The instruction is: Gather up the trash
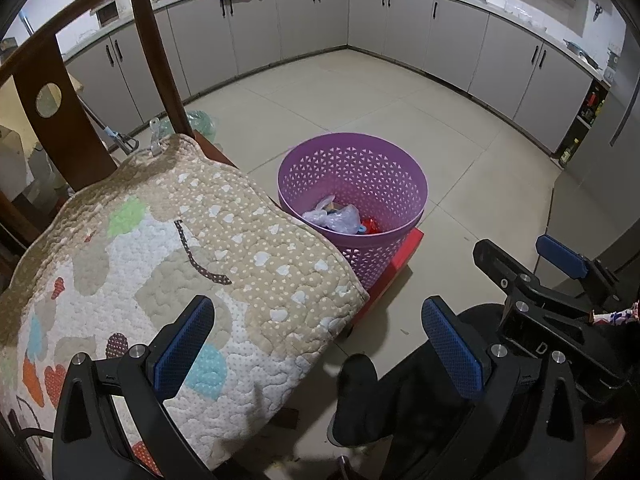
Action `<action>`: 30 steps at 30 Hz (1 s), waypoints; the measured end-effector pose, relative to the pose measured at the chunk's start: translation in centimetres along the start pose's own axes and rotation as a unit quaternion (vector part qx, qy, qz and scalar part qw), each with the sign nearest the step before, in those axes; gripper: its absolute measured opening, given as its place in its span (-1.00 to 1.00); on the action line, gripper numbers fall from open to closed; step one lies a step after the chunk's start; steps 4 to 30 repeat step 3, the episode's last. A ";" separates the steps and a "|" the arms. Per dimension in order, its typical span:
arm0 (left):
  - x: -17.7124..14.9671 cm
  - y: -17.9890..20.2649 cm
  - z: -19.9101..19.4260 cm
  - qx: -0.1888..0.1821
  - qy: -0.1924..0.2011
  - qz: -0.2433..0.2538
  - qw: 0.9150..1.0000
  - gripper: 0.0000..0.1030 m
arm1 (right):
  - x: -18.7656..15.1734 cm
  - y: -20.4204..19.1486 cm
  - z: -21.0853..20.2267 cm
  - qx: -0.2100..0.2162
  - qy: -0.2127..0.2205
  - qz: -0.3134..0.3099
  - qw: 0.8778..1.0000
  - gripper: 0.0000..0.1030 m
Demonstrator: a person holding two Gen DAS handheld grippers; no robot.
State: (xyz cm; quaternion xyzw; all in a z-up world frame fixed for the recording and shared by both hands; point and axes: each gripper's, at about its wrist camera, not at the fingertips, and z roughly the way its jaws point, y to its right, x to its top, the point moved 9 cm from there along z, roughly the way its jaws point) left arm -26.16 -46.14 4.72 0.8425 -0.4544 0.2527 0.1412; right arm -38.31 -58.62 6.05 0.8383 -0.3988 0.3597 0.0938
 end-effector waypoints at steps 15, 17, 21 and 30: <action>-0.1 0.0 0.2 -0.004 -0.005 -0.003 1.000 0.99 | -0.1 0.2 0.1 -0.001 -0.001 0.002 1.000 0.77; -0.1 0.0 0.2 -0.004 -0.005 -0.003 1.000 0.99 | -0.1 0.2 0.1 -0.001 -0.001 0.002 1.000 0.77; -0.1 0.0 0.2 -0.004 -0.005 -0.003 1.000 0.99 | -0.1 0.2 0.1 -0.001 -0.001 0.002 1.000 0.77; -0.1 0.0 0.2 -0.004 -0.005 -0.003 1.000 0.99 | -0.1 0.2 0.1 -0.001 -0.001 0.002 1.000 0.77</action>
